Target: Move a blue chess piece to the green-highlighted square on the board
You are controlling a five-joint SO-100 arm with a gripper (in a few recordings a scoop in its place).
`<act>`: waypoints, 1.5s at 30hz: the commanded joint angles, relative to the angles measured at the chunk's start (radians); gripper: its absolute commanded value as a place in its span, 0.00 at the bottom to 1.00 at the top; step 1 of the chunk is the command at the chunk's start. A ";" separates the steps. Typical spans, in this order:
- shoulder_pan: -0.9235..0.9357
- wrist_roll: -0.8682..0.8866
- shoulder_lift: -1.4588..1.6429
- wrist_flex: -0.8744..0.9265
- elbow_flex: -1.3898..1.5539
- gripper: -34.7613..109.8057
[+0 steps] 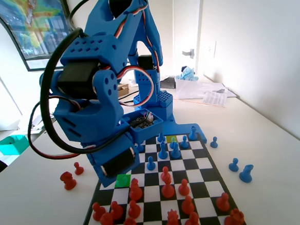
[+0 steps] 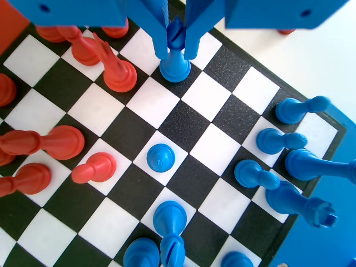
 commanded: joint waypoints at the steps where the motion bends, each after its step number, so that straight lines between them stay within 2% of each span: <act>1: 0.005 -0.020 0.044 0.003 0.020 0.25; 13: -0.009 -0.052 0.078 0.009 0.052 0.34; 19: -0.003 -0.061 0.110 0.031 0.040 0.35; 36: -0.048 -0.115 0.362 0.259 -0.069 0.35; 39: -0.063 -0.169 0.446 0.313 -0.081 0.33; 42: -0.080 -0.215 0.534 0.376 -0.109 0.27; 45: -0.103 -0.252 0.620 0.445 -0.146 0.26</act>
